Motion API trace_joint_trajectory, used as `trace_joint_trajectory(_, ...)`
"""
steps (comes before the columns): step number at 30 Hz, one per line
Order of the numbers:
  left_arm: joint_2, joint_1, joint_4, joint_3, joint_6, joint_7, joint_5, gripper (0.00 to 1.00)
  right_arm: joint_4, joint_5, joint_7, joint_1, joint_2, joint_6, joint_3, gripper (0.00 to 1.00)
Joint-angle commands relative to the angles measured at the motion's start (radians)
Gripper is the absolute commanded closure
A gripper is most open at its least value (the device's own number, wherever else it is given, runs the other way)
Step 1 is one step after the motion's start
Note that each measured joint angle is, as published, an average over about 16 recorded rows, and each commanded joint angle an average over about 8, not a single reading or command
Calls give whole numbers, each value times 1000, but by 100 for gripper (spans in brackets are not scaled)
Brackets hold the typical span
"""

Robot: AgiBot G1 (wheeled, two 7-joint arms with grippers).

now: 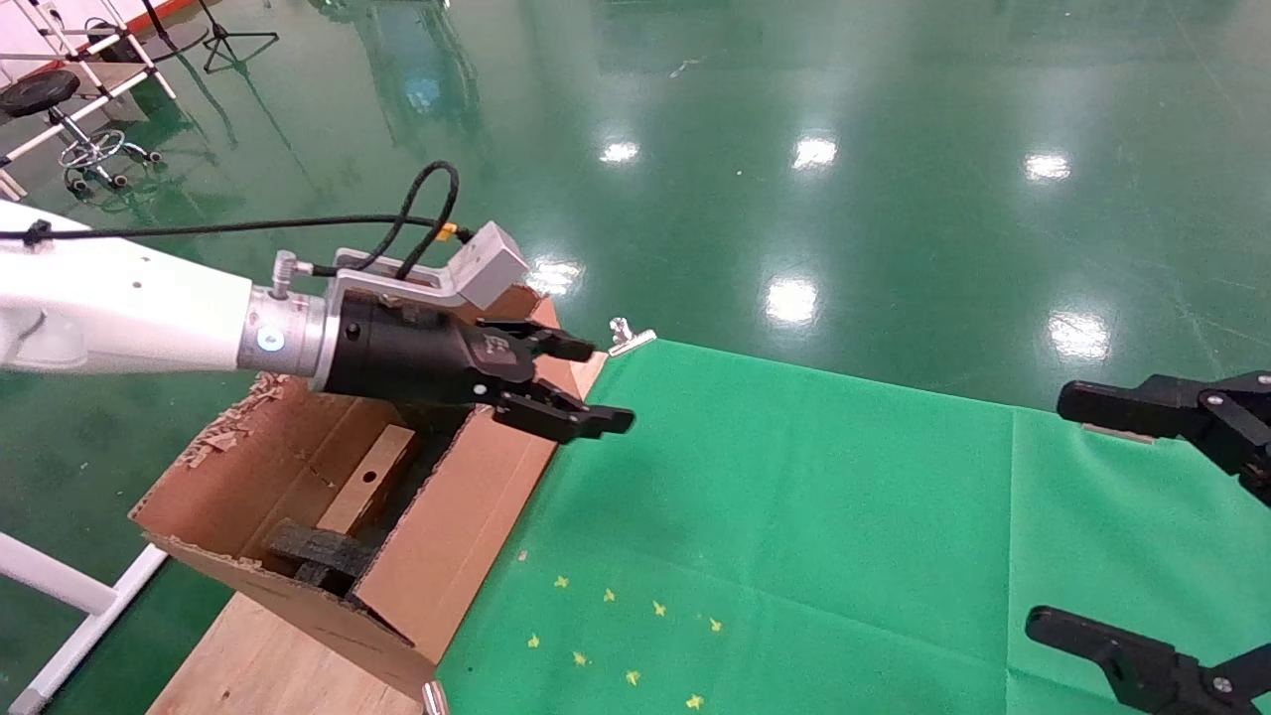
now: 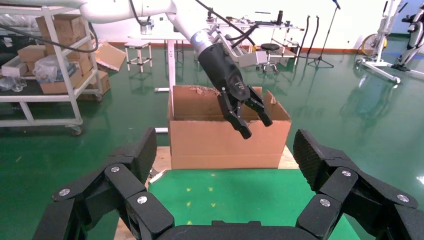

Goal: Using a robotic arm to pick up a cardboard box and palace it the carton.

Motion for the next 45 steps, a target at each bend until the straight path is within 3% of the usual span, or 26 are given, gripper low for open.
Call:
trace_joint_trajectory(1, -6, 35, -38, -39, 8, 11, -24, 0, 0, 0, 0, 0, 0, 0, 0, 0)
trace_joint_trajectory(31, -97, 533, -573, -592, 128, 172, -372, 0, 0, 0, 0, 0, 0, 0, 0, 0)
trace_joint_trajectory(37, -104, 574, -616, -637, 139, 182, -403, 0, 0, 0, 0, 0, 0, 0, 0, 0)
trace_joint_trajectory(45, -102, 559, -600, -621, 135, 179, -393, 0, 0, 1, 0, 0, 0, 0, 0, 0)
